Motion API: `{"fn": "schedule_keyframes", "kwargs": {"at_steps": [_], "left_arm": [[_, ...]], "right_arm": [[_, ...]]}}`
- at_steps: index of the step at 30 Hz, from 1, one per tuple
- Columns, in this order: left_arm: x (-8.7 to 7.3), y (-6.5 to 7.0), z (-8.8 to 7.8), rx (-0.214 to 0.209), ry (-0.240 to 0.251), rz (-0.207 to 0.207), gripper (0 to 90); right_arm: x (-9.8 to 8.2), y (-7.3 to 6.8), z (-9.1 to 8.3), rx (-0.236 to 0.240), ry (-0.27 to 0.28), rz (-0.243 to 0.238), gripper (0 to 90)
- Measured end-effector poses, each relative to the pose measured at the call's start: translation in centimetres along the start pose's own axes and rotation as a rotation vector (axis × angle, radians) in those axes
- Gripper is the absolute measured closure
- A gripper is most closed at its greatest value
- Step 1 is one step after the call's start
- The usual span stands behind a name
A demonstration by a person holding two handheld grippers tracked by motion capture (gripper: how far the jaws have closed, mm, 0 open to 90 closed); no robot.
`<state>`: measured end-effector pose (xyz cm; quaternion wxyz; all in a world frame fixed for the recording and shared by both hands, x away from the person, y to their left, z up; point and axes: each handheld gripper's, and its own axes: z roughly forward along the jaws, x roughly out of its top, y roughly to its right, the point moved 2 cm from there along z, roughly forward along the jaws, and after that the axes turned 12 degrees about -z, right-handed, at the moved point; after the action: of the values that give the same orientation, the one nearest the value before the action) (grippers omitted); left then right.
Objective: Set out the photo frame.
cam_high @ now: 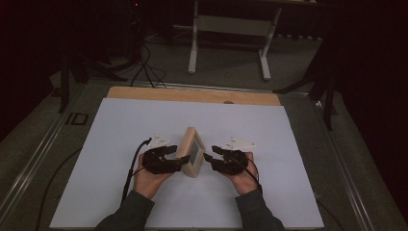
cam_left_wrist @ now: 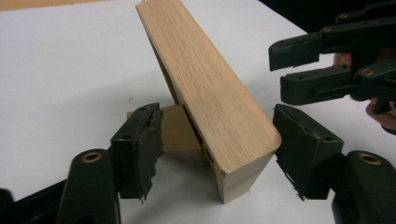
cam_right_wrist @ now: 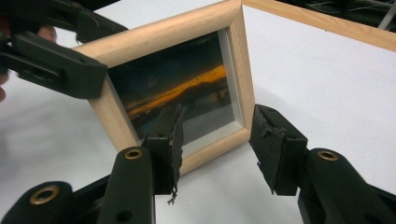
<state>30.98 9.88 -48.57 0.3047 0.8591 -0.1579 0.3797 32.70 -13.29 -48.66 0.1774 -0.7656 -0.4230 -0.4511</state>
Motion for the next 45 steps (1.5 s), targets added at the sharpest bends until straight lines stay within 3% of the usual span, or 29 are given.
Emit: {"fn": "schedule_keyframes", "kwargs": {"at_steps": [19,45], "left_arm": [[0.0,0.0,0.4,-0.056,-0.022,-0.051,49.1],[0.1,0.4,0.3,-0.043,-0.041,-0.047,57.3]], "right_arm": [[0.6,-0.1,-0.5,-0.005,0.022,-0.008,52.7],[1.2,0.6,-1.8,-0.03,0.066,-0.001,51.7]]}}
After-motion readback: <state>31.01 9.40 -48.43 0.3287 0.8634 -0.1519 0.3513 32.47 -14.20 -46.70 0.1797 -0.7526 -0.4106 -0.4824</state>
